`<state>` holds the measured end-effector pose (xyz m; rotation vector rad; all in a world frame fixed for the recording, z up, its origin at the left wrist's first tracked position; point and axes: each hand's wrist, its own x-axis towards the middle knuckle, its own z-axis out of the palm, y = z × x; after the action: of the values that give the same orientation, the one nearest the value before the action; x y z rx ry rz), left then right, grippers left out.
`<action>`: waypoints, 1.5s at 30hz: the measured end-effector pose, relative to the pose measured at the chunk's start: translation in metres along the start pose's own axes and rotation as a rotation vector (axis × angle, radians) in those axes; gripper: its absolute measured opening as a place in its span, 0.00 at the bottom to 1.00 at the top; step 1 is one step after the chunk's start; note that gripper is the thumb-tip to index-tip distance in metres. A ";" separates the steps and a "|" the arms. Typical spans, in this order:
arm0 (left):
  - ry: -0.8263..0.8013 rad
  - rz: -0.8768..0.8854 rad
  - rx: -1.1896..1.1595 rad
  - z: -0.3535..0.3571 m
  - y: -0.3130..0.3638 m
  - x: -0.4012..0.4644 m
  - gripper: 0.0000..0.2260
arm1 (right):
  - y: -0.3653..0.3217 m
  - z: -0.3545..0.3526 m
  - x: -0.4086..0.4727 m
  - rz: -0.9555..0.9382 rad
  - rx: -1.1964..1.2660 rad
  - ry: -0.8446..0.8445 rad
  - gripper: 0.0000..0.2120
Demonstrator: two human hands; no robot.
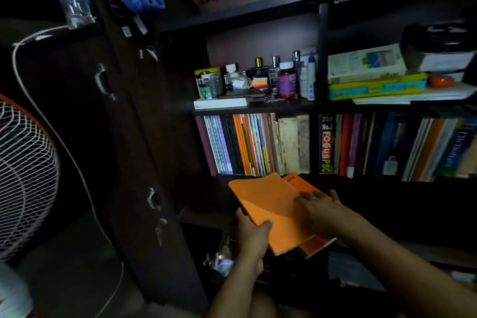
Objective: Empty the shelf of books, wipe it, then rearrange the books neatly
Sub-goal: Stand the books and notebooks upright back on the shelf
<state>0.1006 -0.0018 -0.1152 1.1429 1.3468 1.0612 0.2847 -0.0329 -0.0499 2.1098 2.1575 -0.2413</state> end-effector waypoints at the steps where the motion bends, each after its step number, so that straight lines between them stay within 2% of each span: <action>1: 0.017 0.041 -0.013 -0.002 0.002 0.003 0.31 | -0.001 -0.006 0.003 -0.003 -0.004 0.014 0.31; 3: 0.084 0.134 -0.029 -0.011 0.011 0.003 0.25 | -0.003 -0.019 0.005 -0.024 0.009 0.066 0.33; 7: 0.261 0.360 0.047 -0.040 0.039 0.003 0.26 | -0.015 -0.048 0.010 -0.113 -0.050 0.156 0.34; 9: 0.284 0.410 0.116 -0.055 0.046 0.018 0.24 | -0.025 -0.063 0.018 -0.152 -0.103 0.176 0.34; 12: 0.272 0.356 0.211 -0.066 0.048 0.048 0.23 | -0.038 -0.084 0.037 -0.214 -0.193 0.195 0.34; 15: 0.230 0.305 0.380 -0.068 0.040 0.071 0.30 | -0.048 -0.099 0.066 -0.255 -0.279 0.228 0.33; 17: 0.245 0.278 0.471 -0.068 0.033 0.084 0.28 | -0.055 -0.102 0.085 -0.286 -0.354 0.238 0.33; 20: 0.283 0.256 0.511 -0.069 0.027 0.096 0.29 | -0.059 -0.098 0.120 -0.328 -0.519 0.270 0.34; 24: 0.272 0.233 0.520 -0.070 0.023 0.106 0.30 | -0.055 -0.088 0.164 -0.414 -0.781 0.426 0.32; 31: 0.306 0.244 0.592 -0.066 0.024 0.103 0.31 | -0.025 -0.078 0.187 -0.289 -1.024 0.551 0.42; 35: 0.322 0.232 0.617 -0.066 0.023 0.104 0.30 | -0.021 -0.064 0.194 -0.224 -1.072 0.599 0.46; 41: 0.319 0.303 0.648 -0.064 0.019 0.105 0.31 | -0.030 -0.057 0.197 -0.235 -1.155 0.626 0.44; 45: 0.311 0.334 0.677 -0.064 0.020 0.106 0.31 | -0.053 -0.066 0.201 -0.224 -1.191 0.647 0.34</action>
<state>0.0368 0.1058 -0.1074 1.8011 1.8876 1.0758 0.2291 0.1762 -0.0219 1.2729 1.9031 1.4810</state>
